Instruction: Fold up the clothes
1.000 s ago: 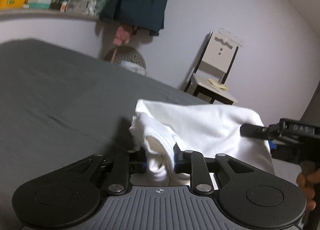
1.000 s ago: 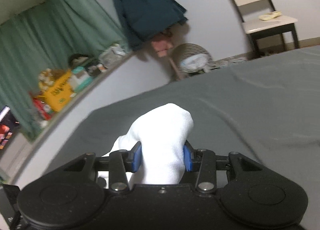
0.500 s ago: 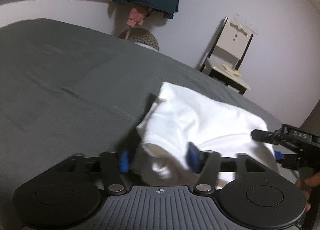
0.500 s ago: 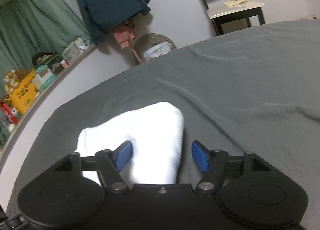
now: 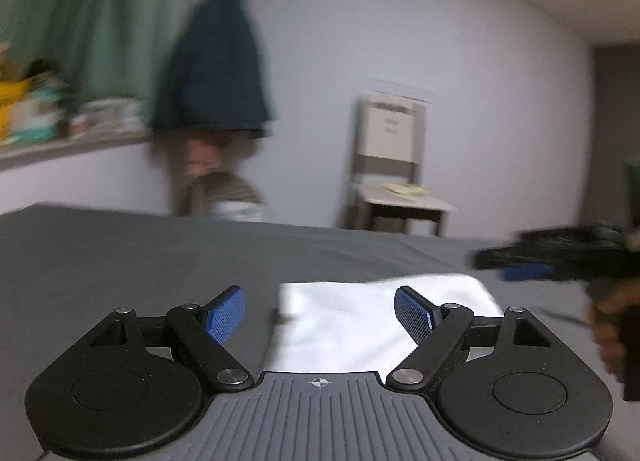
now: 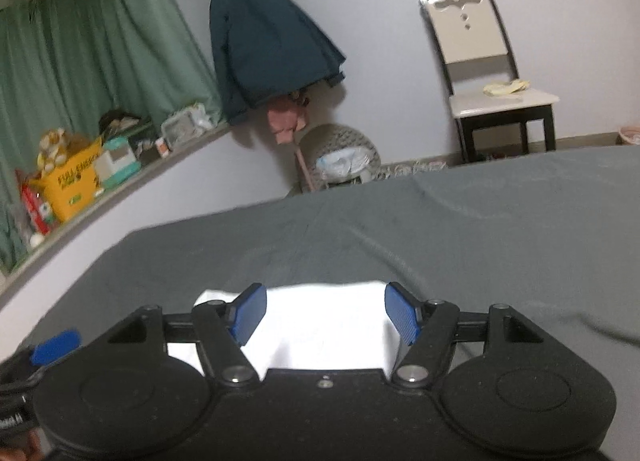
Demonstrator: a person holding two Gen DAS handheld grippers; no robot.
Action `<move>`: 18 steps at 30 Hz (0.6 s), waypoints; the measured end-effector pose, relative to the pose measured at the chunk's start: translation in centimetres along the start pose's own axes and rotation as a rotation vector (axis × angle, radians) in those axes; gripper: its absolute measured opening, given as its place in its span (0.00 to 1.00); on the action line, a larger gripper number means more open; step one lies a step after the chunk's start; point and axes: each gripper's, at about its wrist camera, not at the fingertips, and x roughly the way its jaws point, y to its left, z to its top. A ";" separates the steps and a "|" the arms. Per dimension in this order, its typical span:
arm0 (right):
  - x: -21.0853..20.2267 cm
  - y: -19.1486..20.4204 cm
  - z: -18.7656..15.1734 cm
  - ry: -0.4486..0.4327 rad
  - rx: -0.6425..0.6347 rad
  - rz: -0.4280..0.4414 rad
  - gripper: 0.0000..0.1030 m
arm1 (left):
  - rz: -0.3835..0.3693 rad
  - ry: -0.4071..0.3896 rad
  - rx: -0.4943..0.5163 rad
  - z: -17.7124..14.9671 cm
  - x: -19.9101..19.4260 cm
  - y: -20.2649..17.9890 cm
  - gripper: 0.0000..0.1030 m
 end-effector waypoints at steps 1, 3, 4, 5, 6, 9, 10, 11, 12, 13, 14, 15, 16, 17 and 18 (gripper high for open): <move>0.0 0.2 0.0 -0.007 -0.012 0.009 0.61 | -0.029 0.006 0.028 -0.2 0.5 -0.8 0.80; 0.0 0.6 0.1 -0.020 -0.036 0.027 0.61 | -0.074 0.039 0.075 -0.6 1.7 -2.3 0.80; -0.1 0.8 0.1 -0.026 -0.048 0.036 0.61 | -0.082 0.061 0.081 -0.9 2.3 -2.7 0.80; 0.0 1.0 0.0 -0.030 -0.057 0.042 0.61 | -0.088 0.085 0.087 -1.1 2.9 -3.0 0.80; 0.2 1.0 -0.1 -0.029 -0.062 0.046 0.62 | -0.072 0.116 0.081 -1.6 3.3 -3.0 0.80; 0.7 1.4 -0.4 -0.027 -0.095 0.033 0.62 | -0.026 0.190 0.052 -2.9 3.9 -2.3 0.80; 0.9 1.5 -0.6 -0.024 -0.107 0.023 0.63 | -0.013 0.203 0.035 -3.3 3.8 -1.8 0.80; 0.9 1.6 -0.7 -0.022 -0.119 0.010 0.63 | -0.011 0.203 0.019 -3.6 3.4 -1.3 0.80; 0.9 1.8 -0.8 -0.022 -0.130 -0.004 0.63 | -0.007 0.203 0.006 -3.7 3.0 -0.8 0.80; 1.0 2.0 -0.9 -0.022 -0.141 -0.019 0.63 | -0.002 0.203 -0.006 -3.7 2.6 -0.3 0.80; 0.9 2.2 -1.0 -0.025 -0.150 -0.032 0.63 | 0.004 0.206 -0.011 -3.4 2.3 0.0 0.80; 0.6 2.6 -1.1 -0.036 -0.155 -0.042 0.63 | 0.012 0.208 -0.015 -3.1 2.1 0.3 0.80; 0.2 2.9 -1.2 -0.054 -0.160 -0.053 0.63 | 0.029 0.205 -0.017 -3.0 1.6 0.5 0.80; -0.2 3.3 -1.3 -0.071 -0.166 -0.063 0.63 | 0.047 0.202 -0.019 -2.8 1.1 0.8 0.80; -0.5 3.7 -1.4 -0.089 -0.171 -0.074 0.63 | 0.062 0.199 -0.021 -2.7 0.7 1.1 0.80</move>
